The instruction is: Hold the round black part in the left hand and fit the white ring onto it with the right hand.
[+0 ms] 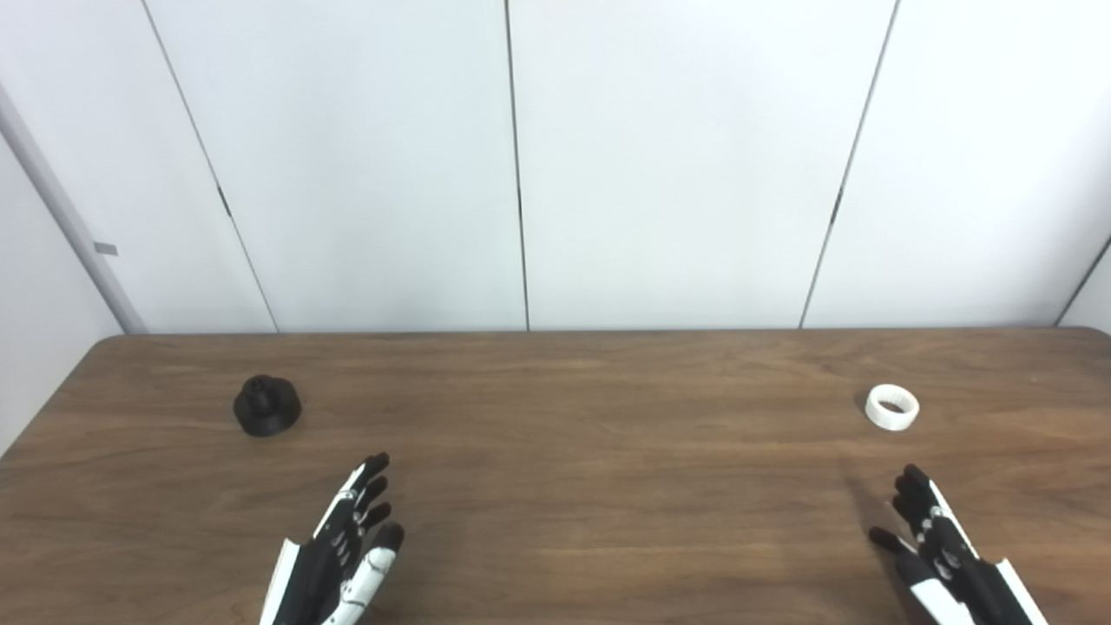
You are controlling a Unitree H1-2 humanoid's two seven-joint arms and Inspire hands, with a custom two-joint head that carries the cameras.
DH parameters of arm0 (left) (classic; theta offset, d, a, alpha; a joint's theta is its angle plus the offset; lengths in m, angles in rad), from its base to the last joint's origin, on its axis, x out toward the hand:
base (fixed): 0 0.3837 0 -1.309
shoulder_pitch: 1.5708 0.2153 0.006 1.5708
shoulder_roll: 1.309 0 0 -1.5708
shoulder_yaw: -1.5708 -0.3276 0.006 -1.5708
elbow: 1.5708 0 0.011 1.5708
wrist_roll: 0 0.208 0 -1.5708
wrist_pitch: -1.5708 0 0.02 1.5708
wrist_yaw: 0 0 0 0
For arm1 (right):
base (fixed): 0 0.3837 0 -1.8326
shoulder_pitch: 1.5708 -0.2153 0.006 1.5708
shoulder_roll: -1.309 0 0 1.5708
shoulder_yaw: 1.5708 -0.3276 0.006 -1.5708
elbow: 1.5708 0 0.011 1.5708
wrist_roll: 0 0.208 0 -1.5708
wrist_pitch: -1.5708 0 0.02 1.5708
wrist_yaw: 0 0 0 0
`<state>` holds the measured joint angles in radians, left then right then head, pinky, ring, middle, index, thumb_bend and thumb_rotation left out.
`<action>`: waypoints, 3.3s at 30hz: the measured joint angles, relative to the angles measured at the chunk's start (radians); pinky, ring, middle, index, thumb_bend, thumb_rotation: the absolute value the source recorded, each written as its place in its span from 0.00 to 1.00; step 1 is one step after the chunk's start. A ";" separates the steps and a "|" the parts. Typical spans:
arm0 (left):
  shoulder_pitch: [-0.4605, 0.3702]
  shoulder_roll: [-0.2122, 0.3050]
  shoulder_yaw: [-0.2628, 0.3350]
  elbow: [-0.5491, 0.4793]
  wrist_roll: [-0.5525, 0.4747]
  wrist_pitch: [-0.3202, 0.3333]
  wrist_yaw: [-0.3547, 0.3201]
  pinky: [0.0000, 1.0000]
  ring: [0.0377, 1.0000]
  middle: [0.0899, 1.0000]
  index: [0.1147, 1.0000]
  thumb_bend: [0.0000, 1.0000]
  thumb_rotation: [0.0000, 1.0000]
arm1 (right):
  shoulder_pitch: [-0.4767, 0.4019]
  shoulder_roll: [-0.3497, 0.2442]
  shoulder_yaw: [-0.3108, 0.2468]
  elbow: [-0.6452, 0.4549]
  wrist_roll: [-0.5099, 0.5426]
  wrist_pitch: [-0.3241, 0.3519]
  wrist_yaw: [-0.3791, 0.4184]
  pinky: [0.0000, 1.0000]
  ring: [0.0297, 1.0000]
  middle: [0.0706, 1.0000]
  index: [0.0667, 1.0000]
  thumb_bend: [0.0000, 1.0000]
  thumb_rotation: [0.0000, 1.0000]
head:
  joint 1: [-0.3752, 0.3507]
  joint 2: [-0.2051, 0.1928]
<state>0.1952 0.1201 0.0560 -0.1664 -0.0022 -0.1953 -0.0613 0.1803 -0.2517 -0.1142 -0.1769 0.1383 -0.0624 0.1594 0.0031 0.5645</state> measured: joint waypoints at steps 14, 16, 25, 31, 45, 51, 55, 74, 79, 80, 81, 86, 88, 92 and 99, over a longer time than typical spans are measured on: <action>0.000 0.000 0.000 0.000 0.000 0.000 0.000 0.90 0.95 0.99 0.93 0.66 0.66 | 0.000 0.000 0.000 0.000 0.000 -0.001 0.000 0.90 1.00 1.00 1.00 0.65 0.66 | -0.002 -0.002; 0.000 0.000 0.000 0.000 0.000 0.000 0.000 0.90 0.95 0.99 0.93 0.65 0.66 | 0.000 0.000 0.000 0.000 0.000 0.000 0.000 0.90 1.00 1.00 1.00 0.66 0.66 | -0.002 -0.002; 0.000 0.000 0.000 0.000 0.000 0.000 0.000 0.89 0.95 0.99 0.93 0.64 0.66 | 0.000 0.000 0.000 0.000 -0.001 0.000 -0.001 0.88 1.00 1.00 1.00 0.70 0.68 | -0.002 0.000; 0.000 0.000 0.000 0.000 0.000 0.000 0.000 0.90 0.96 0.99 0.93 0.64 0.65 | 0.000 0.000 0.000 0.000 -0.002 0.000 -0.003 0.88 1.00 1.00 1.00 0.67 0.67 | 0.005 -0.005; 0.003 -0.017 0.016 -0.013 0.040 -0.018 0.038 0.89 0.97 0.99 0.90 0.66 0.58 | -0.001 -0.004 -0.001 0.014 0.004 -0.019 0.002 0.89 1.00 1.00 1.00 0.61 0.66 | 0.054 -0.023; 0.003 -0.014 0.076 -0.047 0.141 -0.085 0.104 0.95 0.98 1.00 0.92 0.74 0.59 | -0.008 -0.006 -0.004 0.030 0.008 -0.027 0.004 0.90 1.00 1.00 1.00 0.55 0.64 | 0.100 -0.041; -0.013 -0.011 0.126 -0.106 0.237 -0.117 0.155 0.95 0.99 1.00 0.90 0.73 0.59 | -0.015 -0.012 -0.007 0.041 0.009 -0.035 0.005 0.91 1.00 1.00 1.00 0.53 0.64 | 0.118 -0.048; -0.181 0.185 0.334 -0.189 0.387 0.240 0.168 1.00 1.00 1.00 0.81 0.97 0.46 | -0.022 -0.012 -0.009 0.046 0.012 -0.018 0.005 0.96 1.00 1.00 1.00 0.50 0.66 | 0.192 -0.081; -0.202 0.228 0.318 -0.185 0.521 0.317 0.169 1.00 1.00 1.00 0.77 1.00 0.39 | -0.024 -0.013 -0.010 0.047 0.021 -0.019 0.005 0.97 1.00 1.00 1.00 0.41 0.64 | 0.215 -0.087; -0.207 0.234 0.313 -0.181 0.529 0.333 0.167 1.00 1.00 1.00 0.77 1.00 0.38 | -0.025 -0.013 -0.011 0.049 0.024 -0.020 0.005 0.97 1.00 1.00 1.00 0.41 0.64 | 0.228 -0.090; -0.212 0.237 0.309 -0.176 0.534 0.346 0.162 1.00 1.00 1.00 0.76 1.00 0.38 | -0.026 -0.014 -0.011 0.051 0.027 -0.021 0.006 0.98 1.00 1.00 1.00 0.41 0.64 | 0.239 -0.091; -0.247 0.291 0.276 -0.134 0.518 0.440 0.072 1.00 1.00 1.00 0.77 1.00 0.41 | -0.038 -0.023 -0.017 0.070 0.041 -0.029 0.015 0.97 1.00 1.00 1.00 0.46 0.68 | 0.288 -0.098; -0.260 0.308 0.267 -0.119 0.503 0.470 0.038 1.00 1.00 1.00 0.79 1.00 0.42 | -0.046 -0.036 -0.019 0.084 0.052 -0.041 0.024 0.98 1.00 1.00 1.00 0.45 0.68 | 0.304 -0.100; -0.264 0.324 0.246 -0.116 0.480 0.516 -0.004 1.00 1.00 1.00 0.84 1.00 0.46 | -0.056 -0.049 -0.027 0.105 0.073 -0.053 0.048 1.00 1.00 1.00 1.00 0.47 0.70 | 0.350 -0.106; -0.265 0.324 0.203 -0.116 0.479 0.592 -0.039 1.00 1.00 1.00 0.89 1.00 0.52 | -0.084 -0.079 -0.041 0.154 0.085 -0.083 0.080 0.93 1.00 1.00 1.00 0.60 0.74 | 0.422 -0.118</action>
<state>-0.0694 0.4437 0.2587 -0.2822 0.4765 0.3964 -0.1003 0.0967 -0.3304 -0.1554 -0.0228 0.2234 -0.1456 0.2393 0.4249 0.4464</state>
